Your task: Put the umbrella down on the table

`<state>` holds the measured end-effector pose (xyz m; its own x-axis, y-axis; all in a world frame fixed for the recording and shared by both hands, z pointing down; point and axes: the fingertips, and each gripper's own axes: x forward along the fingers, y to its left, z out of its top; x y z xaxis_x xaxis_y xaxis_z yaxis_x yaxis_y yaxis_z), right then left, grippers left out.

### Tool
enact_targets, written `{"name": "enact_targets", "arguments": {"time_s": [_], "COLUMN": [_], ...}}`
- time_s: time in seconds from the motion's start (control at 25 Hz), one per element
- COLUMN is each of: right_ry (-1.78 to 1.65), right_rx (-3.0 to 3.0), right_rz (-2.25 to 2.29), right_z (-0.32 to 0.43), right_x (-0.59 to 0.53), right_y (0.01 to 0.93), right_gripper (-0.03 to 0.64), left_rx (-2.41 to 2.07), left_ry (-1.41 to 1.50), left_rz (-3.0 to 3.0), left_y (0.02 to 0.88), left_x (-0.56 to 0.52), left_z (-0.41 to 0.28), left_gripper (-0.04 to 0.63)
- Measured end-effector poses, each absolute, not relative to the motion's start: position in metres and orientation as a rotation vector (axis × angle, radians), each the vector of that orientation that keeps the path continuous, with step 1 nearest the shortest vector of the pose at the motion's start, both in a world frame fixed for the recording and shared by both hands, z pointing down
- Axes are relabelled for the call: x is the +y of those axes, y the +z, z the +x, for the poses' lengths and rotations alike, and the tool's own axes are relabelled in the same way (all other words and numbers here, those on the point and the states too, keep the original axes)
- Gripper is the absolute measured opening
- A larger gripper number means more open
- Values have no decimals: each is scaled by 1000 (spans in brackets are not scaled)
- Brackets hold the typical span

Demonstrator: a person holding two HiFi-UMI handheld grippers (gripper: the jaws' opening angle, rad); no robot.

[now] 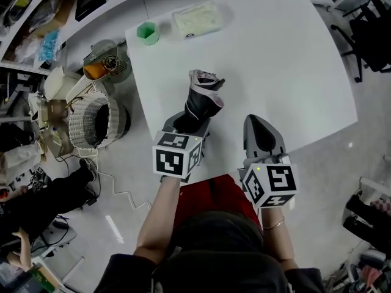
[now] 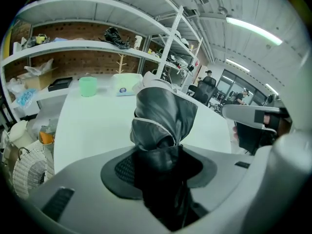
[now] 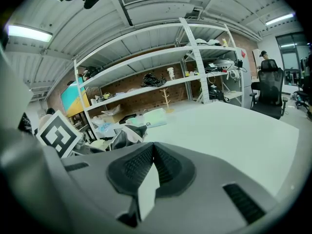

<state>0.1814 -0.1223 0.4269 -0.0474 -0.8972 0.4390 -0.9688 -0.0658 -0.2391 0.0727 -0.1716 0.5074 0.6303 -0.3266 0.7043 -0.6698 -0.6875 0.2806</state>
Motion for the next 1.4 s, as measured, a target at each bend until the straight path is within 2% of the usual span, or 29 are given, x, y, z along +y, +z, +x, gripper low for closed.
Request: {"name": "enact_targets", "arguments": {"time_s": [0.92, 1.4], "right_ry": [810, 829], "right_rx": [-1976, -1958], "right_rz": [2091, 2151], "right_z": [191, 200], "right_x": [-125, -116], "right_y": [441, 431], "right_gripper": [18, 18], "left_rx": [-754, -809], "left_ry": [950, 1024], "left_rz": [2323, 2328], "left_y": [533, 539], "left_x": [-195, -201], "left_z": [109, 117], "left_gripper": [201, 224]}}
